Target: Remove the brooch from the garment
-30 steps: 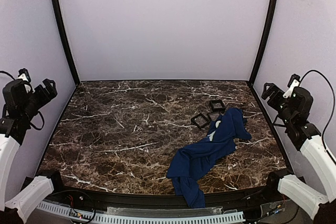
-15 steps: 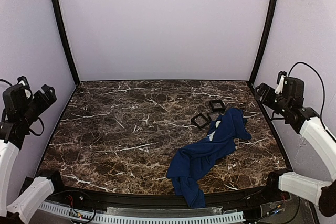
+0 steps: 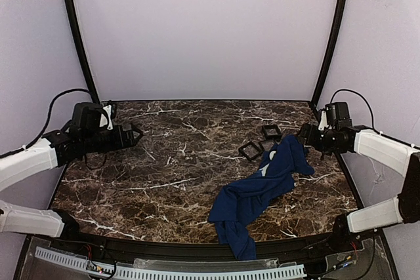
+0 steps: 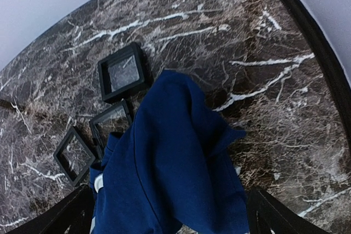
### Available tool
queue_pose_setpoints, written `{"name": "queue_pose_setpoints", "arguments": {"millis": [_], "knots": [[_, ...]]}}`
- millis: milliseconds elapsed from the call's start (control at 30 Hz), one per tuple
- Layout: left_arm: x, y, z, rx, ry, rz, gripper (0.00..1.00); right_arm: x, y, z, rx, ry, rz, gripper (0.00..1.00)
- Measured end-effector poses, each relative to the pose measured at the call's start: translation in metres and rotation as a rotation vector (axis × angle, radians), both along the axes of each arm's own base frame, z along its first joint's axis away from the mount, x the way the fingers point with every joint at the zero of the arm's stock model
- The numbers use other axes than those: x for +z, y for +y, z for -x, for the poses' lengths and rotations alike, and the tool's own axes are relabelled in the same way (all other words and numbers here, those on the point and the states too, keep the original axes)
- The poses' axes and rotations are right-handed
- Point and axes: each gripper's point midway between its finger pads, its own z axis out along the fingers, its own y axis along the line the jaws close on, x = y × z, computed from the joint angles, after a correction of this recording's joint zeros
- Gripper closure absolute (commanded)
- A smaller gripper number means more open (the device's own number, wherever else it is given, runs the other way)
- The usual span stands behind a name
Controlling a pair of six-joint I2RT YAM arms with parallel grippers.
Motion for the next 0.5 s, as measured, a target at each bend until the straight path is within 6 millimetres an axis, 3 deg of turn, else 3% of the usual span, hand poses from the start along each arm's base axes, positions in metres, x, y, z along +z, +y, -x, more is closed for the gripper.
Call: {"name": "queue_pose_setpoints", "arguments": {"millis": [100, 167, 300, 500], "knots": [[-0.015, -0.051, 0.010, -0.164, 0.025, 0.006, 0.05, -0.021, 0.009, -0.002, 0.023, 0.059, -0.003, 0.11], [-0.022, -0.083, 0.022, -0.278, 0.031, 0.009, 0.05, -0.036, 0.013, -0.003, 0.031, 0.099, -0.001, 0.18], [-0.040, -0.157, 0.065, -0.569, 0.062, 0.000, 0.04, -0.060, 0.016, -0.006, 0.033, 0.153, 0.004, 0.28], [-0.058, -0.235, 0.127, -0.895, 0.097, -0.024, 0.03, -0.078, 0.014, -0.013, 0.009, 0.186, 0.015, 0.34]]}}
